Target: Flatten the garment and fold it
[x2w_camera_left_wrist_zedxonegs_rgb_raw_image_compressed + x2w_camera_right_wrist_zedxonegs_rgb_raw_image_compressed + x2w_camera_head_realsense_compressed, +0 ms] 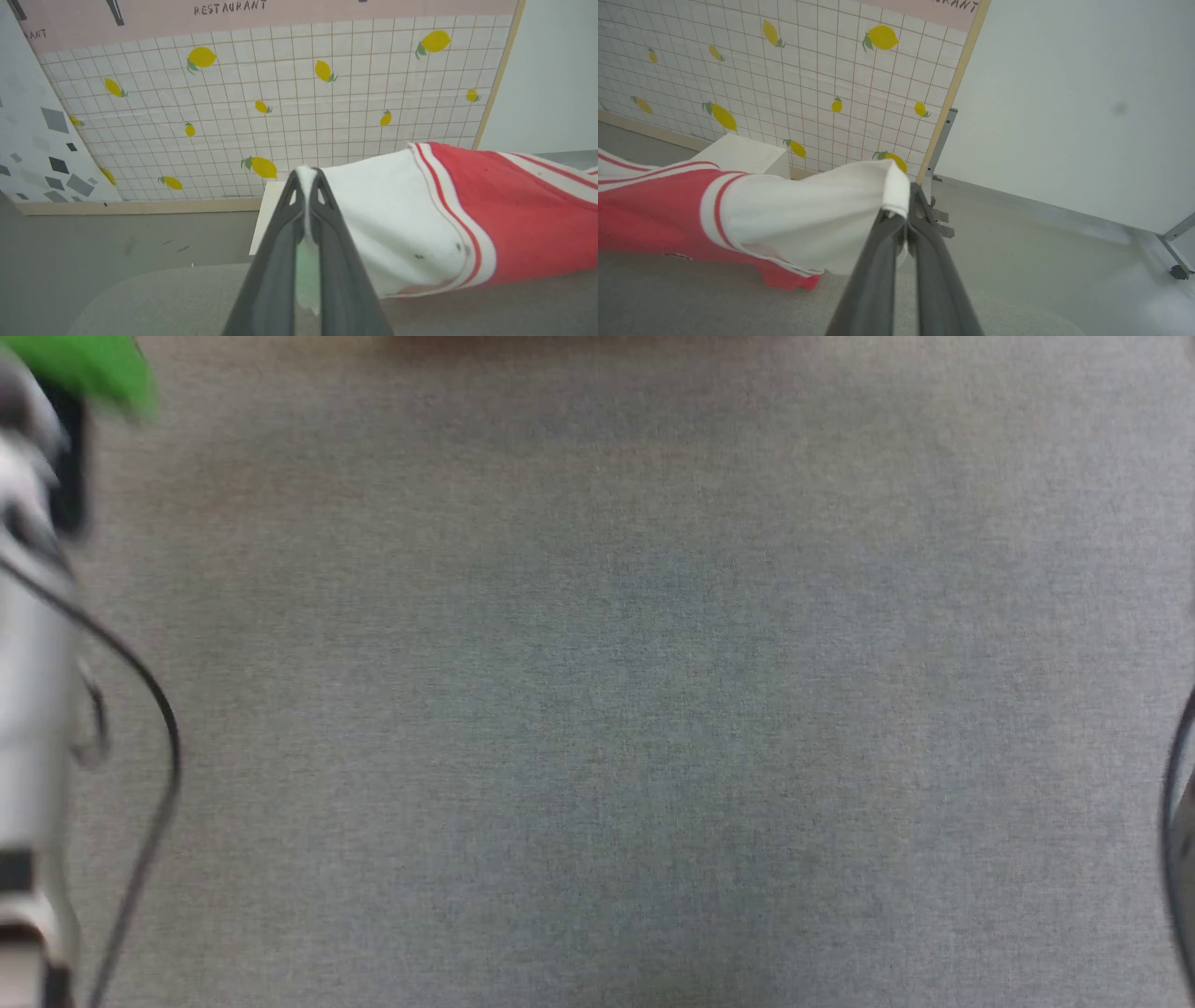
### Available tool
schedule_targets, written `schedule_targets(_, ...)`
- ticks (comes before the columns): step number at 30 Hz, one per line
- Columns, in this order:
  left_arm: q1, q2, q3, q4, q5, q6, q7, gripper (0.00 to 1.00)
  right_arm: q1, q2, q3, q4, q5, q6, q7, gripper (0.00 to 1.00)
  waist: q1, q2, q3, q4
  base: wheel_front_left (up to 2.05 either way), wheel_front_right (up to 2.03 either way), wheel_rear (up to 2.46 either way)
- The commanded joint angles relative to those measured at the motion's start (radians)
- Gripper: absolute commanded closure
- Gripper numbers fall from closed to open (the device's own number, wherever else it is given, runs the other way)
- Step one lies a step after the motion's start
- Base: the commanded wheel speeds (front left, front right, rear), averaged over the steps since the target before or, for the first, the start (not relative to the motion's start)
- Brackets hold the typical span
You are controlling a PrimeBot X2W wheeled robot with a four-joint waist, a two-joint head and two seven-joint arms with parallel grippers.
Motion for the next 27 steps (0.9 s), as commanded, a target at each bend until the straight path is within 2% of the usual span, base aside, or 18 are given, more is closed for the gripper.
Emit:
schedule_targets(1,0.057,-0.005,-0.006,0.006,-0.023,-0.019,-0.003,1.0,0.054,-0.002,0.002,0.003,0.031,-0.002,-0.006,1.0,-0.0001,0.0,-0.023,0.011,0.0,0.0,0.0)
schedule_targets(5,0.247,-0.03,-0.032,-0.003,-0.073,-0.055,0.013,1.0,0.266,-0.014,0.004,-0.036,0.15,-0.002,0.017,1.0,-0.0001,0.0,-0.088,0.041,0.0,0.0,0.0)
schedule_targets(11,0.543,-0.066,-0.052,-0.101,-0.161,-0.066,0.056,1.0,0.638,-0.037,-0.045,-0.223,0.249,-0.002,0.133,1.0,-0.0001,0.0,-0.198,0.066,0.0,0.0,0.0)
schedule_targets(13,0.637,-0.07,-0.053,-0.146,-0.184,-0.058,0.068,1.0,0.753,-0.024,-0.088,-0.303,0.257,-0.002,0.158,1.0,-0.0001,0.0,-0.227,0.069,0.0,0.0,0.0)
schedule_targets(20,0.905,-0.102,-0.042,-0.268,-0.261,-0.009,0.084,1.0,1.087,0.104,-0.237,-0.522,0.249,-0.002,0.257,1.0,-0.0001,0.0,-0.285,0.073,0.0,0.0,0.0)
schedule_targets(27,1.056,-0.122,-0.02,-0.302,-0.304,0.047,0.084,1.0,1.261,0.16,-0.309,-0.587,0.256,-0.002,0.365,1.0,-0.0001,0.0,-0.306,0.068,0.0,0.0,0.0)
